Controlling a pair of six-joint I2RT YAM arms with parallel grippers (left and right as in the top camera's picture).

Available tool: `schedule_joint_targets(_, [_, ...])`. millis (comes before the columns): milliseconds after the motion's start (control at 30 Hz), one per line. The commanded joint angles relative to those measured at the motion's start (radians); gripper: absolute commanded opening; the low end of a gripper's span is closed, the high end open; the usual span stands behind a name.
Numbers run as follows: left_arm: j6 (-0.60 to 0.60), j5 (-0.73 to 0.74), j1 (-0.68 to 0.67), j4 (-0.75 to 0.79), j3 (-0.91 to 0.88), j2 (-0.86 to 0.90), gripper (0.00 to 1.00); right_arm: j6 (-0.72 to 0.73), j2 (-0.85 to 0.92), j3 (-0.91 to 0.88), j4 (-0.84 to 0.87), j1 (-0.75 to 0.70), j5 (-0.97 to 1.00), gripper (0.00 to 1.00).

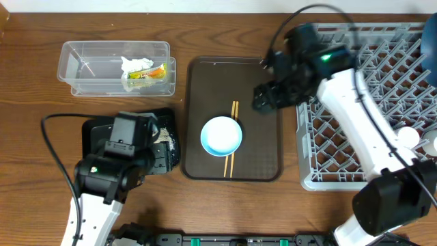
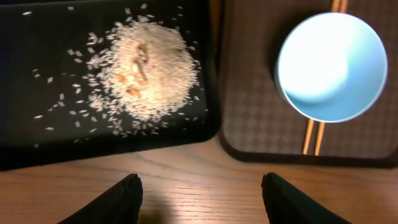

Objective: Sort waste into correct bins and load items into the dishwasher rack
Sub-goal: 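Reach the right gripper to the bowl and grasp its rim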

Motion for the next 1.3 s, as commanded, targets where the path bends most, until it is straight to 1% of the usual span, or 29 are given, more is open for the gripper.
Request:
schedule_joint_targets(0, [0.002,-0.023,0.032,-0.003,0.004,-0.002,0.65,0.099,0.000,-0.104,0.063,0.052,0.004,0.82])
schedule_joint_targets(100, [0.002,-0.023,0.043,-0.003,0.004,-0.002,0.65,0.137,0.000,-0.198,0.151,0.101,0.005,0.75])
schedule_joint_targets(167, [0.001,-0.023,0.043,-0.002,0.004,-0.002,0.65,0.158,0.000,-0.247,0.208,0.132,0.012,0.66])
schedule_joint_targets(200, [0.001,-0.023,0.043,-0.002,0.004,-0.002,0.65,0.180,0.000,-0.269,0.237,0.147,0.028,0.64])
schedule_joint_targets(300, [0.001,-0.023,0.043,-0.003,0.004,-0.002,0.65,0.255,0.000,-0.325,0.314,0.194,0.126,0.61])
schedule_joint_targets(367, [0.002,-0.023,0.043,-0.003,0.004,-0.002,0.65,0.324,0.000,-0.359,0.356,0.224,0.209,0.57])
schedule_joint_targets(433, [0.002,-0.023,0.043,-0.005,0.004,-0.002,0.65,0.364,0.000,-0.384,0.392,0.245,0.257,0.53])
schedule_joint_targets(567, [0.002,-0.023,0.043,-0.006,0.004,-0.002,0.65,0.426,0.000,-0.423,0.451,0.270,0.297,0.37])
schedule_joint_targets(733, [0.002,-0.023,0.043,-0.006,0.004,-0.002,0.65,0.448,0.000,-0.443,0.472,0.271,0.297,0.29])
schedule_joint_targets(900, [0.002,-0.023,0.043,-0.008,0.004,-0.002,0.65,0.448,0.000,-0.443,0.472,0.271,0.297,0.29])
schedule_joint_targets(967, [0.002,-0.023,0.043,-0.011,0.004,-0.002,0.65,0.448,0.000,-0.445,0.472,0.271,0.297,0.21])
schedule_joint_targets(1033, [0.002,-0.023,0.043,-0.014,0.004,-0.002,0.65,0.449,0.000,-0.446,0.472,0.271,0.297,0.17])
schedule_joint_targets(1267, [0.002,-0.023,0.043,-0.024,0.004,-0.002,0.65,0.452,0.001,-0.446,0.463,0.271,0.298,0.16])
